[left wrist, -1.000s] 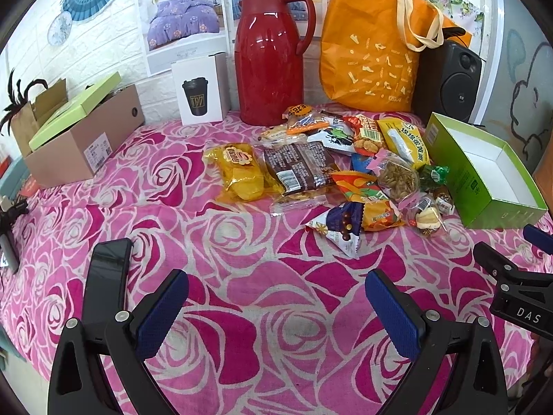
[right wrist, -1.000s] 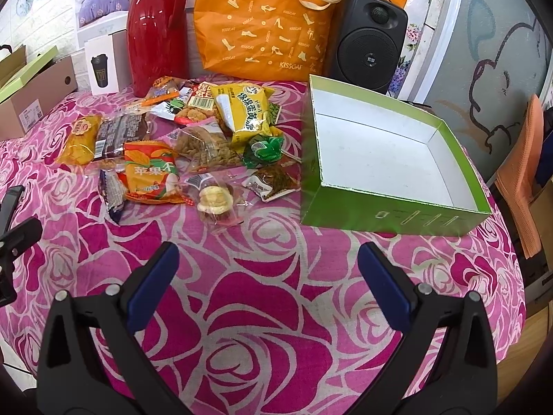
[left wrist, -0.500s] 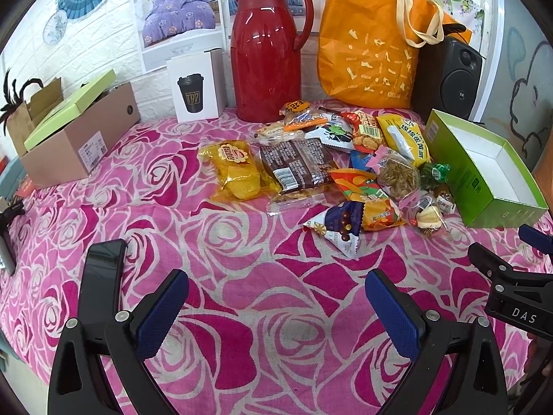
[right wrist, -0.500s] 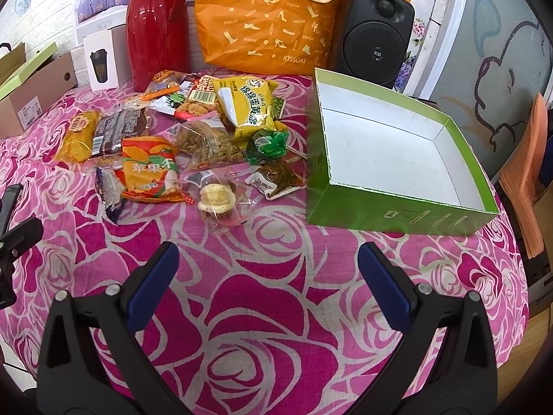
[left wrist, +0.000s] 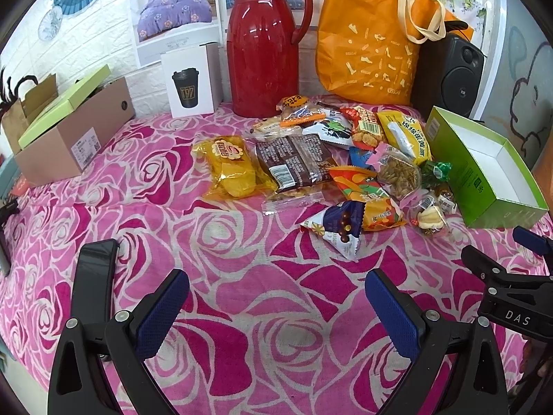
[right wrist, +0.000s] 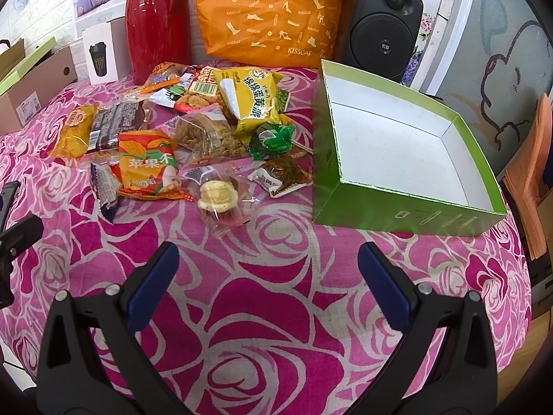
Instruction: Organize snacks
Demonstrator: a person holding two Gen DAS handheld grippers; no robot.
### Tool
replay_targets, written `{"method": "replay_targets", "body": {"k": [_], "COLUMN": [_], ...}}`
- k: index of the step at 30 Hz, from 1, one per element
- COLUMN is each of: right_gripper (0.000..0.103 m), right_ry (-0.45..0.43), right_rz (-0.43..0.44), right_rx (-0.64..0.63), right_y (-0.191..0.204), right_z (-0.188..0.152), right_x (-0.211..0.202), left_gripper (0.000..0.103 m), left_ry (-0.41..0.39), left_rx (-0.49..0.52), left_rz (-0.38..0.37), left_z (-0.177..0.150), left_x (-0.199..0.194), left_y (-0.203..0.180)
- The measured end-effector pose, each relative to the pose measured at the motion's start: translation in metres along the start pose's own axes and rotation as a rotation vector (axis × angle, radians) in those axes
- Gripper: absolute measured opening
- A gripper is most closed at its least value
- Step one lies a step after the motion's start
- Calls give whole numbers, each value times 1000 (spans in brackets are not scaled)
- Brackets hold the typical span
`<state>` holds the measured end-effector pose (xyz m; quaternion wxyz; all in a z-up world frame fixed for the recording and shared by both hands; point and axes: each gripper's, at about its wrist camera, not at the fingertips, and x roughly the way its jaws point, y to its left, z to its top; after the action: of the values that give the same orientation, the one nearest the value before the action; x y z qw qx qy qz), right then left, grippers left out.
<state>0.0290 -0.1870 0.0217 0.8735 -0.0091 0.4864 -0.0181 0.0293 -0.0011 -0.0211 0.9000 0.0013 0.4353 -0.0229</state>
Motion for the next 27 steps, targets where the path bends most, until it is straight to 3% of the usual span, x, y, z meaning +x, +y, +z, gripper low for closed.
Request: {"method": "replay_targets", "body": {"k": [2, 6, 10, 18, 21, 26, 27], "right_gripper": [103, 103, 103, 102, 93, 60, 59], "right_ry": [-42, -115, -51, 20, 49, 95, 99], "right_rz": [36, 193, 292, 312, 304, 302, 304], "right_rx": [11, 14, -4, -10, -3, 34, 37], "right_y": [-5, -15, -13, -4, -3, -6, -7], "right_z": [2, 11, 16, 16, 20, 21, 20], "right_x": [-1, 1, 17, 44, 56, 70, 72], "left_gripper": [103, 103, 103, 76, 75, 74, 70], "left_ry": [28, 38, 31, 85, 109, 114, 121], "left_rx": [-23, -71, -64, 28, 15, -34, -24], "left_rz": [-38, -92, -173, -270, -268, -261, -272], "left_z": [4, 16, 30, 37, 35, 41, 41], "left_x": [5, 13, 19, 41, 50, 66, 70], "left_y": [4, 13, 10, -14, -15, -12, -14]}}
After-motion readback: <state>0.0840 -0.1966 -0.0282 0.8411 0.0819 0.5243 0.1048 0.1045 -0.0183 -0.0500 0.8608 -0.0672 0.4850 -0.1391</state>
